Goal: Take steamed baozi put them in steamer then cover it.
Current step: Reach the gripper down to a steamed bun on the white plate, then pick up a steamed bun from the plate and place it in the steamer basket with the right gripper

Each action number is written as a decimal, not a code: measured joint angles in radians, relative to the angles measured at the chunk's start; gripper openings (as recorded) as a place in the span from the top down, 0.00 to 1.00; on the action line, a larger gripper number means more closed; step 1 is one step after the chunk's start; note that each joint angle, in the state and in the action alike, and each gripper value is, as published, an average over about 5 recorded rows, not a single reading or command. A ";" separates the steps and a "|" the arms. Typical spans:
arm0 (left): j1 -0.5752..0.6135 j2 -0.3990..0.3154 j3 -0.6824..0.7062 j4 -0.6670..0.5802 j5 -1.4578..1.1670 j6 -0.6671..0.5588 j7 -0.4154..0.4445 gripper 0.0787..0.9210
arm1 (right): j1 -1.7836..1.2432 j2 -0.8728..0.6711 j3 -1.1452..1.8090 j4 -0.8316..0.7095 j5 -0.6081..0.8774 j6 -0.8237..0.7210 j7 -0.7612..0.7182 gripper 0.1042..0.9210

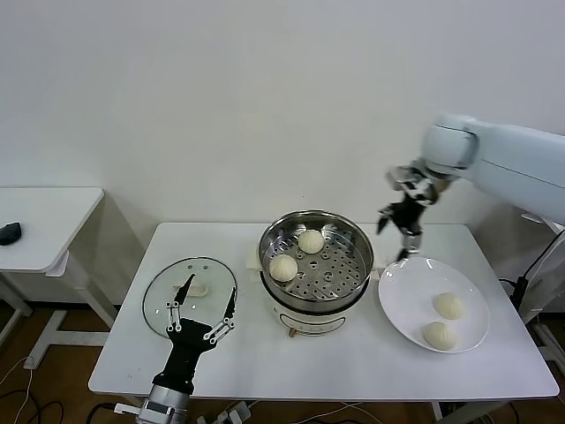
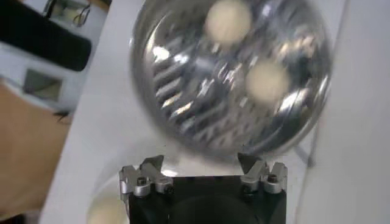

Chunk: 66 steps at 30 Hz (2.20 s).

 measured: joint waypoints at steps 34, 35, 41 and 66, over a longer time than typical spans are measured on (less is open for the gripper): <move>0.019 -0.009 -0.008 0.018 0.014 -0.012 -0.002 0.12 | -0.500 -0.200 0.251 -0.077 -0.228 0.033 0.065 0.12; 0.019 -0.009 -0.008 0.018 0.015 -0.012 -0.002 0.12 | -0.508 -0.199 0.256 -0.080 -0.229 0.033 0.067 0.12; 0.019 -0.009 -0.009 0.022 0.019 -0.015 -0.003 0.12 | -0.555 -0.197 0.290 -0.097 -0.239 0.030 0.077 0.12; 0.015 -0.007 -0.012 0.016 0.022 -0.015 -0.004 0.12 | -0.570 -0.219 0.326 -0.094 -0.245 0.037 0.076 0.36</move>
